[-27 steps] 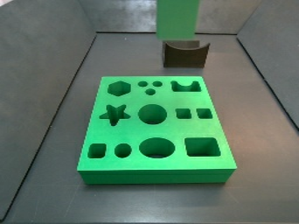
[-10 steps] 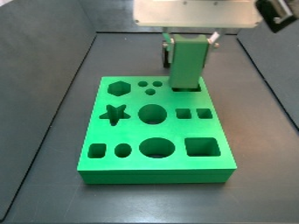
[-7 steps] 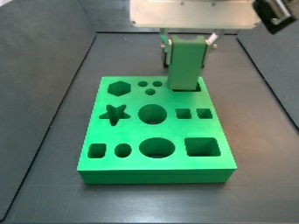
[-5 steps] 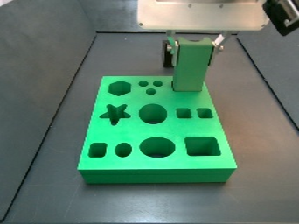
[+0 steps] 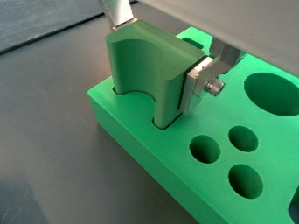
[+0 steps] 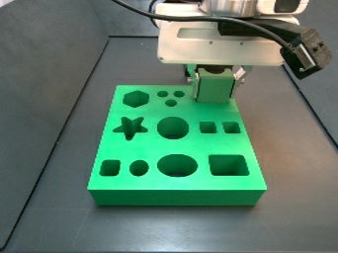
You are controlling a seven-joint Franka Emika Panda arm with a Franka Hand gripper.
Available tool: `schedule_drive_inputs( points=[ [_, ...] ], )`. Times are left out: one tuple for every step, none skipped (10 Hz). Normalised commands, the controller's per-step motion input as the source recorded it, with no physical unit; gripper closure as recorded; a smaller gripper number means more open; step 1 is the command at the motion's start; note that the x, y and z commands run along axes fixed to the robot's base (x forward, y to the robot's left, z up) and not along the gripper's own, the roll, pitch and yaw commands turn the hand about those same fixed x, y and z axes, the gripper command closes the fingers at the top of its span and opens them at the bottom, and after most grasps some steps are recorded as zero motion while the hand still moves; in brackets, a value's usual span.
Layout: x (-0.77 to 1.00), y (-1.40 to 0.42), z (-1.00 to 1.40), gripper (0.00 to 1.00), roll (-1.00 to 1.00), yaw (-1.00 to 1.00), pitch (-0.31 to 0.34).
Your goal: Insert the arch object.
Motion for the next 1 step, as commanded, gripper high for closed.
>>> schedule_drive_inputs(
  points=[
    [0.00, 0.00, 0.00, 1.00, 0.00, 0.00, 0.000]
  ],
)
